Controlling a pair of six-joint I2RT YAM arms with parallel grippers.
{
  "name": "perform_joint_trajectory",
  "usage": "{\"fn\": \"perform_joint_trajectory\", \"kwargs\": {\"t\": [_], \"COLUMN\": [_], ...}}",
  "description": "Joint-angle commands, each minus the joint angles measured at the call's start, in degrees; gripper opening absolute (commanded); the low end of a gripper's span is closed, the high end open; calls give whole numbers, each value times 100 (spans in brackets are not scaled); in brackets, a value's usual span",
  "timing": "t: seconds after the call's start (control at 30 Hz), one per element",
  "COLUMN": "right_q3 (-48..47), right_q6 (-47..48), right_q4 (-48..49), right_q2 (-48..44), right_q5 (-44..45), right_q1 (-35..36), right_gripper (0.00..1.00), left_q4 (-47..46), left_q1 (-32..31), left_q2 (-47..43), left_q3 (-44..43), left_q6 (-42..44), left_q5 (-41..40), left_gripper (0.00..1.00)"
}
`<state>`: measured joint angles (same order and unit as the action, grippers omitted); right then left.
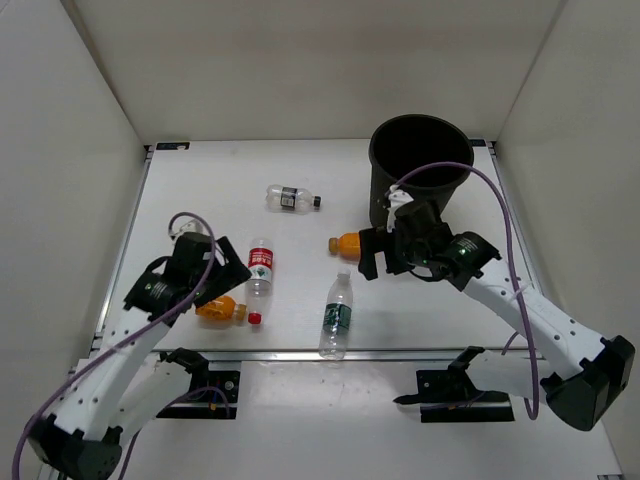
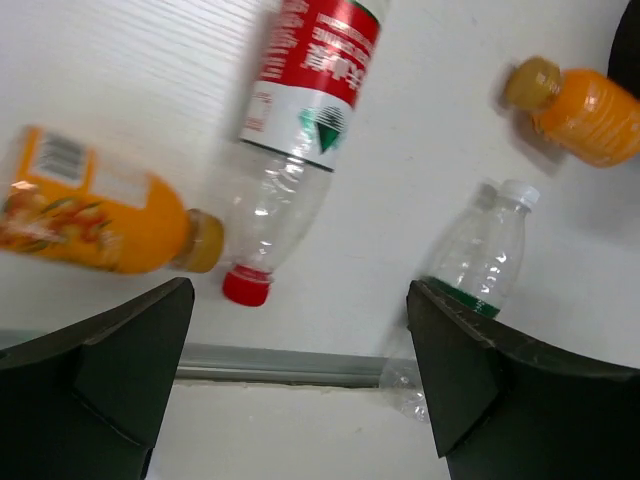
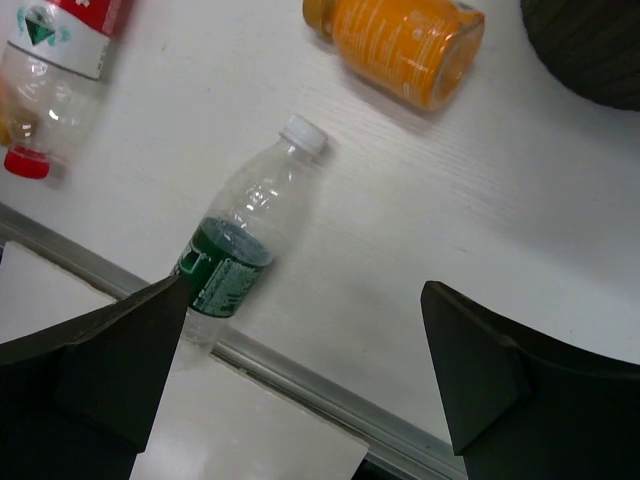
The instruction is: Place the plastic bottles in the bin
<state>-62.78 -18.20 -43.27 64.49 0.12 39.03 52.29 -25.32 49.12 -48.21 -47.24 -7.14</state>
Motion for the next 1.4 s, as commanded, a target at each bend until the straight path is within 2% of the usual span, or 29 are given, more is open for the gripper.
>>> {"fn": "perform_joint_trajectory", "kwargs": {"t": [0.0, 0.03, 0.13, 0.27, 0.47, 0.77, 0.87, 1.0, 1.07, 1.17, 1.23, 1.37], "right_q3": [135, 83, 152, 660, 1268, 1514, 1488, 1287, 1076, 445, 40, -1005], "right_q6": [-8, -156, -438, -965, -1765, -2408, -2636, -2777, -2733, -2549, -2234, -1120], "right_q4": [-6, -93, -279, 377, 1767, 2682, 2630, 2403, 2174, 1700, 1427, 1329], "right_q2": [-60, -51, 239, 591, 950, 1750, 2128, 2550, 2648, 2499, 2236, 1699], "right_q5": [-13, 501, 997, 920, 804, 753, 814, 910, 989, 1139, 1227, 1237], "right_q1": [183, 437, 957, 1326, 1485, 1415, 1432, 1476, 1555, 1757, 1898, 1803], "right_gripper": [99, 99, 99, 99, 99, 97, 84, 68, 45, 27, 25, 32], "left_q4": [1115, 1421, 1880, 1978, 1882, 1697, 1582, 1538, 1504, 1398, 1310, 1012], "left_q1": [282, 369, 204, 80, 229, 177, 19, 167, 203, 124, 98, 106], "left_q2": [-728, -764, -799, -817, -834, -659, -728, -668, -623, -562, -501, -422], "left_q3": [-58, -83, 39, -83, 30, 21, -83, -242, -251, -286, -330, -330], "left_q6": [-443, -548, -698, -804, -418, 452, 505, 839, 910, 1024, 1173, 1437], "left_q5": [-613, -709, -1113, -1299, -1369, -1370, -1369, -1518, -1493, -1510, -1440, -1142], "left_gripper": [99, 99, 99, 99, 99, 99, 98, 99, 99, 99, 99, 98]}}
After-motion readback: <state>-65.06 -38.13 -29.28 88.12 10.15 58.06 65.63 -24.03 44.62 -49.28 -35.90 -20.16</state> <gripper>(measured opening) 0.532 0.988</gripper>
